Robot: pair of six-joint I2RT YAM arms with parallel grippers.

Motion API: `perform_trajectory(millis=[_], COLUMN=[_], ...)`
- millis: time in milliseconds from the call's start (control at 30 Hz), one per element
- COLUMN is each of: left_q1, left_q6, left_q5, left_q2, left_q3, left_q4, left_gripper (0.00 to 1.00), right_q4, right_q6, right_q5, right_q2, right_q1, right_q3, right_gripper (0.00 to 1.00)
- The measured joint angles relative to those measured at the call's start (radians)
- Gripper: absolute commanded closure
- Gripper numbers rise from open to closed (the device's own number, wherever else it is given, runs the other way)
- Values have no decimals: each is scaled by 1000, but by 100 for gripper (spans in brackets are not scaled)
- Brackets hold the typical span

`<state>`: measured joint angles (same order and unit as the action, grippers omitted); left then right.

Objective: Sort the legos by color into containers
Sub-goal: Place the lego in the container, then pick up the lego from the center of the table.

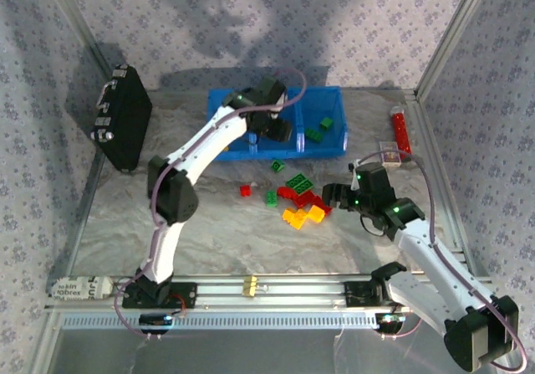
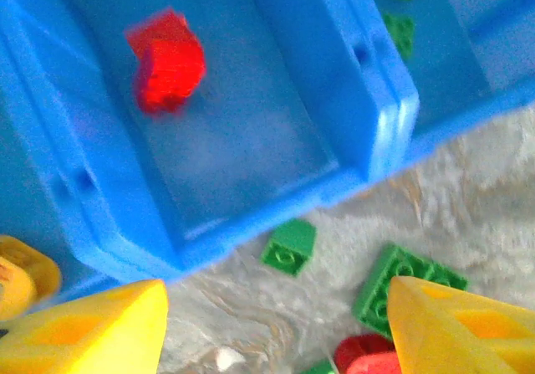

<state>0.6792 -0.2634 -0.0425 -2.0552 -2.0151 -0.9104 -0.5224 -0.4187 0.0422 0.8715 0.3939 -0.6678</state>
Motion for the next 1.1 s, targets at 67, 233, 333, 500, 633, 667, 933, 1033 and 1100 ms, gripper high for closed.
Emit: perform_trajectory(millis=[67, 233, 333, 500, 633, 667, 933, 1033, 1100], left_q1=[-6, -40, -43, -43, -42, -40, -24, -21, -16], left_q6=[-18, -64, -90, -133, -176, -185, -242, -255, -261], left_q5=[20, 27, 30, 44, 60, 62, 76, 76, 71], left_q2=[136, 334, 381, 383, 373, 370, 309, 284, 268], left_q3=[243, 560, 705, 853, 879, 880, 887, 886, 885], left_q4=[84, 213, 286, 339, 369, 382, 437, 436, 435], left_gripper=[28, 28, 28, 26, 25, 25, 27, 28, 29], right_q4=[-1, 11, 26, 35, 42, 43, 52, 53, 56], right_q6=[-2, -5, -12, -20, -27, -30, -38, -38, -38], right_q5=[0, 7, 19, 23, 22, 22, 21, 18, 15], right_q2=[0, 12, 42, 64, 64, 64, 64, 64, 64], right_q1=[0, 0, 2, 20, 33, 35, 37, 37, 37], right_q3=[3, 12, 16, 16, 16, 16, 29, 30, 34], right_gripper=[12, 12, 12, 12, 12, 12, 12, 12, 12])
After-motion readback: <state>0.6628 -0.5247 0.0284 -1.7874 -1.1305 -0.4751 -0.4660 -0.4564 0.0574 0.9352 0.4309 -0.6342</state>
